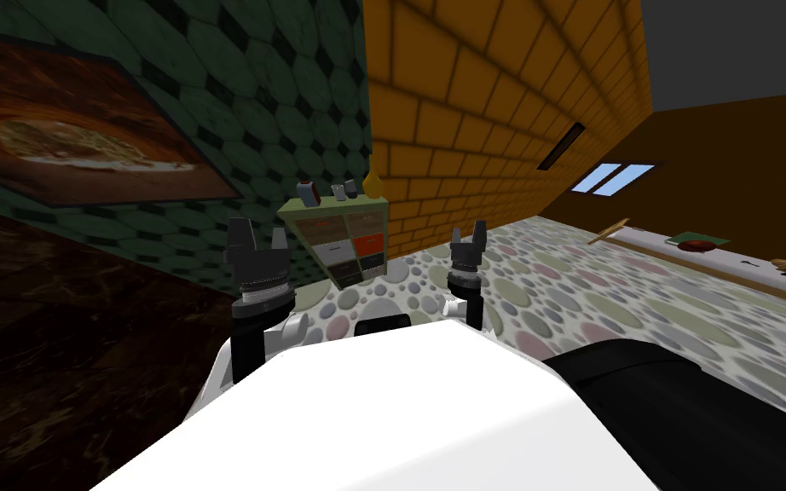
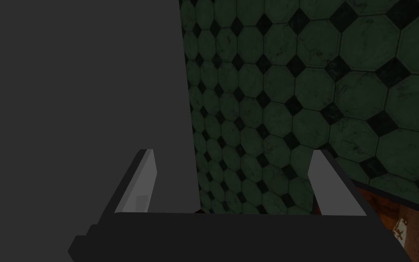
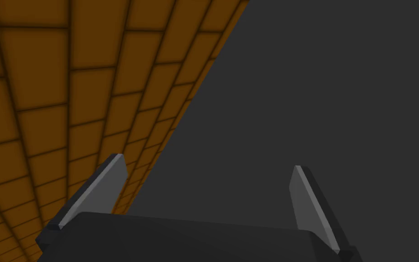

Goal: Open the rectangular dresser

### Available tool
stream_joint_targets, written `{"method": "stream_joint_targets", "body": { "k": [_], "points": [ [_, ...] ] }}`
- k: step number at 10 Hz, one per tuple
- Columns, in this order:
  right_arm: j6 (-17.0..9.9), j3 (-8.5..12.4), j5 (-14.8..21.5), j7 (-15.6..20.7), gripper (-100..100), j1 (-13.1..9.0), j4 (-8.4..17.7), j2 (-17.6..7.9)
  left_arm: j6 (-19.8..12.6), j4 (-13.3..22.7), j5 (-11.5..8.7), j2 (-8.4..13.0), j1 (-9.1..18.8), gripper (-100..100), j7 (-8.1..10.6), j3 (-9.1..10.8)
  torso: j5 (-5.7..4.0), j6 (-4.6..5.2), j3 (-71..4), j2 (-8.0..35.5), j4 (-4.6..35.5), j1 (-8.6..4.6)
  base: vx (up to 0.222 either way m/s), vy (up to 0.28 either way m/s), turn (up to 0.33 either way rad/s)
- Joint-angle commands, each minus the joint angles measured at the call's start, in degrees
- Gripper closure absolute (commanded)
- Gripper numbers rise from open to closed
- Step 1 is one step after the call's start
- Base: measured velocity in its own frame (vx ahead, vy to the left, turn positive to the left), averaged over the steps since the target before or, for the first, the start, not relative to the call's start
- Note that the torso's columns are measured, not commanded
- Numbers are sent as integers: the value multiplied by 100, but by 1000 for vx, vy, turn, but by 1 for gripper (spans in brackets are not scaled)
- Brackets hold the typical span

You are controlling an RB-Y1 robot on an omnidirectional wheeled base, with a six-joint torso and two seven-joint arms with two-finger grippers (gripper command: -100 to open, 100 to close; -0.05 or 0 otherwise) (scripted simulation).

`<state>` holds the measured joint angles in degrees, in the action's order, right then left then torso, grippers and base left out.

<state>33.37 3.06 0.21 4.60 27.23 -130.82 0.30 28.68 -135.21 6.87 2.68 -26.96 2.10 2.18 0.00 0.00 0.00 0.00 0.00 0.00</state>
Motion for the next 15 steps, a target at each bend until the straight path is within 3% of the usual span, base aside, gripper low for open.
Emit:
{"method": "stream_joint_targets", "body": {
  "k": [1,9,10,12,15],
  "points": [
    [0,0,0,0,0,0,0,0,0,0,0,0,0,0,0,0,0,0,-467,232,235,0,0,0,0],
    [1,0,0,0,0,0,-2,0,1,-2,0,0,0,0,0,0,0,0,-7073,3539,3537,0,0,0,0],
    [1,0,0,0,0,0,-2,0,-136,-18,1,198,24,-100,-5,12,0,0,-7919,3962,3960,0,44,-24,-17],
    [0,0,0,0,0,1,1,0,-320,-40,2,320,57,-100,-11,27,-2,0,-8437,4190,4200,-8,81,-35,-14],
    [0,0,0,0,0,2,1,1,-672,-78,3,438,120,-100,-23,57,-1,0,-8459,4224,4227,-4,99,-48,-17]
  ]
}}
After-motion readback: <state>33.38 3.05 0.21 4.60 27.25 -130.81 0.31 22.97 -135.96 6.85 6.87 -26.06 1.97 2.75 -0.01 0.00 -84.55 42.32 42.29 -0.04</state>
